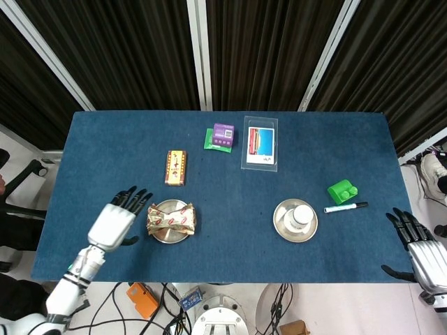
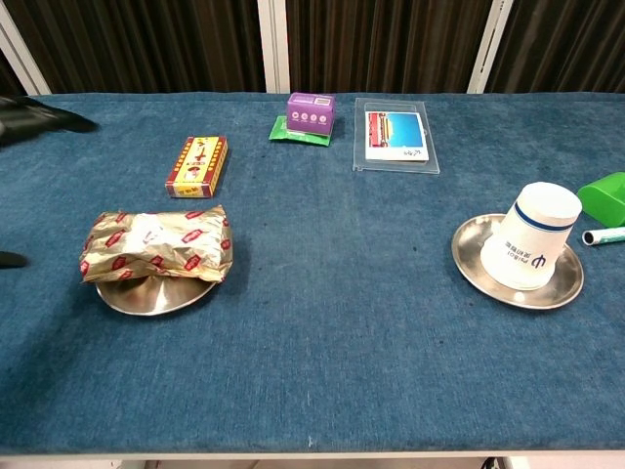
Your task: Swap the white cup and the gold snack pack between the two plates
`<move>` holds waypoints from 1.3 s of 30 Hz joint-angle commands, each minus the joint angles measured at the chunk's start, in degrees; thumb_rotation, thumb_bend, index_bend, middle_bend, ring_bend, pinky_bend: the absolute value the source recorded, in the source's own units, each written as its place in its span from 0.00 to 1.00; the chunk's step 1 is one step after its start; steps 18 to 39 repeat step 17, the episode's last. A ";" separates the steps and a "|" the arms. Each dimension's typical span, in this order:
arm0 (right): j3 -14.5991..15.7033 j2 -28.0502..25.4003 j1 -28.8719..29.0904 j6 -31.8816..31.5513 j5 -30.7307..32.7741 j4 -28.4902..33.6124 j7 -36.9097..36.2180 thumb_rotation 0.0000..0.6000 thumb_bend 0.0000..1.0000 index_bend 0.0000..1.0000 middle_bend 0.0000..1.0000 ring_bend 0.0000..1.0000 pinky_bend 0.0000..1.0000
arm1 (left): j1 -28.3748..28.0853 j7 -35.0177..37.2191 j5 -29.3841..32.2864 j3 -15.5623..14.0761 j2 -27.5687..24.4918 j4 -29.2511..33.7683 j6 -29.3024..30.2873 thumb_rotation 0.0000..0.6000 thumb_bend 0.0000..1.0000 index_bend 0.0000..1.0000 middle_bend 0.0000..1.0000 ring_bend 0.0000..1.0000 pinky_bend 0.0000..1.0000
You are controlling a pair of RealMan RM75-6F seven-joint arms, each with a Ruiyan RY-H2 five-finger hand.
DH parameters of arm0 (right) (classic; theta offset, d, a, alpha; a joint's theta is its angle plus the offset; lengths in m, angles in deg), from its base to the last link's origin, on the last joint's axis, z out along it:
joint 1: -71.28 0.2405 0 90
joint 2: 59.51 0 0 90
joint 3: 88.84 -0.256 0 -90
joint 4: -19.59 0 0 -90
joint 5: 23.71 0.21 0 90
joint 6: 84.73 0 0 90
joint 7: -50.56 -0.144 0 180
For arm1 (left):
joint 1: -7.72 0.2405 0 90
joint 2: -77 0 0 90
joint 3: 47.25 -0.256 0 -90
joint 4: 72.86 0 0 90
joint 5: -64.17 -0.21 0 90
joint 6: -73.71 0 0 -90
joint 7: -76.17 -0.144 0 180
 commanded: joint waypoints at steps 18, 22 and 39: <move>0.14 6.41 -6.28 -9.22 -3.74 -5.55 6.94 1.00 0.16 0.00 0.00 0.00 0.14 | 14.99 35.27 -14.66 -5.67 -0.77 -23.06 20.87 1.00 0.06 0.01 0.03 0.00 0.11; 0.14 6.41 -6.28 -9.22 -3.74 -5.55 6.94 1.00 0.16 0.00 0.00 0.00 0.14 | 14.99 35.27 -14.66 -5.67 -0.77 -23.06 20.87 1.00 0.06 0.01 0.03 0.00 0.11; 0.14 6.41 -6.28 -9.22 -3.74 -5.55 6.94 1.00 0.16 0.00 0.00 0.00 0.14 | 14.99 35.27 -14.66 -5.67 -0.77 -23.06 20.87 1.00 0.06 0.01 0.03 0.00 0.11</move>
